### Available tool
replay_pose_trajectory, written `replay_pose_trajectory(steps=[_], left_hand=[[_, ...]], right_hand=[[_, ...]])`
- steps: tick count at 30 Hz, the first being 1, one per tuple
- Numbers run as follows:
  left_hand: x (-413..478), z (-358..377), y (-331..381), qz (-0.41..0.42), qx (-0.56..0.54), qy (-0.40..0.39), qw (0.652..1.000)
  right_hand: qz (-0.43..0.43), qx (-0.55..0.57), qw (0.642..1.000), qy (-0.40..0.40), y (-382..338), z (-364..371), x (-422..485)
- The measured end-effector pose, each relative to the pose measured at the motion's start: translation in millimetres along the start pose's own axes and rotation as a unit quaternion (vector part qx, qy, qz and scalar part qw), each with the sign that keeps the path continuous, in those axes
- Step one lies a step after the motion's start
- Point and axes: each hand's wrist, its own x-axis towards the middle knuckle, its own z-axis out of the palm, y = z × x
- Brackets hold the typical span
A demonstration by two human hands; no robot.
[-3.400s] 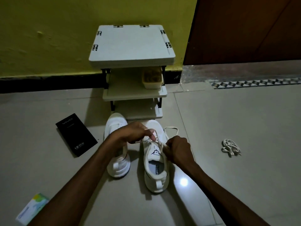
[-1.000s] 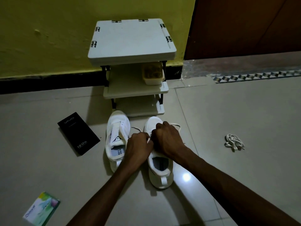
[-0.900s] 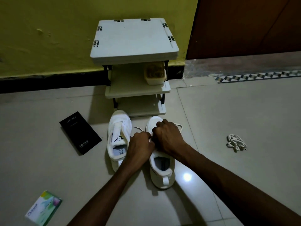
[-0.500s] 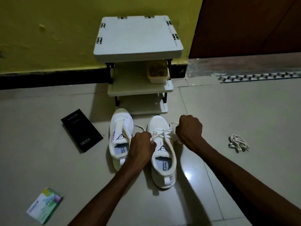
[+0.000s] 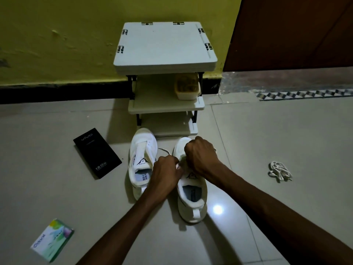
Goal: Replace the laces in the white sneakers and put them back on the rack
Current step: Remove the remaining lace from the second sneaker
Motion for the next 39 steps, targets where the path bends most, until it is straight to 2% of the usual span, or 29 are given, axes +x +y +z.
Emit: replay_pose_trajectory(steps=[2, 4, 6, 8, 10, 13, 14, 18, 22, 25, 27, 29, 30, 31, 32, 36, 39], left_hand=[[1, 1, -2, 0.002, -0.005, 0.001, 1.0], [1, 1, -2, 0.004, -0.006, 0.0, 1.0], [1, 2, -3, 0.004, -0.012, -0.001, 1.0], [1, 3, -3, -0.001, -0.013, -0.001, 1.0], [2, 2, -2, 0.0, -0.012, -0.002, 1.0], [2, 2, -2, 0.005, -0.009, 0.001, 1.0], [2, 2, -1, 0.006, -0.01, 0.002, 1.0], [2, 1, -1, -0.002, -0.016, 0.002, 1.0], [3, 0, 0, 0.007, -0.005, -0.009, 1.0], [3, 1, 0, 0.007, 0.006, -0.012, 1.0], [4, 1, -3, 0.005, 0.001, -0.013, 1.0], [4, 2, -5, 0.001, -0.009, -0.013, 1.0], [3, 3, -6, -0.002, -0.012, -0.014, 1.0], [3, 4, -5, 0.0, -0.012, -0.013, 1.0], [3, 4, -5, 0.003, -0.011, -0.01, 1.0], [5, 5, -2, 0.006, 0.006, -0.005, 1.0], [5, 4, -2, 0.004, 0.0, -0.005, 1.0]], right_hand=[[0.092, 0.077, 0.99, 0.069, 18, -8, 5], [0.185, 0.179, 0.957, 0.133, 39, -15, 6], [0.254, 0.264, 0.915, 0.17, 54, -17, 2], [0.284, 0.291, 0.897, 0.174, 56, -11, -3], [0.239, 0.277, 0.923, 0.115, 51, -3, -7], [0.104, 0.267, 0.957, -0.05, 34, 7, -6], [0.068, 0.244, 0.964, -0.08, 27, 11, -6], [0.014, 0.133, 0.986, -0.095, 7, 20, -5], [-0.038, 0.042, 0.998, -0.033, 3, 21, -6], [-0.03, 0.033, 0.999, 0.027, 9, 10, -3], [0.065, 0.083, 0.984, 0.142, 27, 0, -1], [0.191, 0.193, 0.932, 0.241, 56, -7, -1], [0.231, 0.242, 0.909, 0.25, 67, -8, -2], [0.249, 0.268, 0.902, 0.23, 71, -8, -3], [0.244, 0.277, 0.909, 0.191, 71, -7, -4], [0.094, 0.303, 0.948, -0.007, 42, 5, -7], [0.022, 0.178, 0.982, -0.055, 18, 15, -7]])
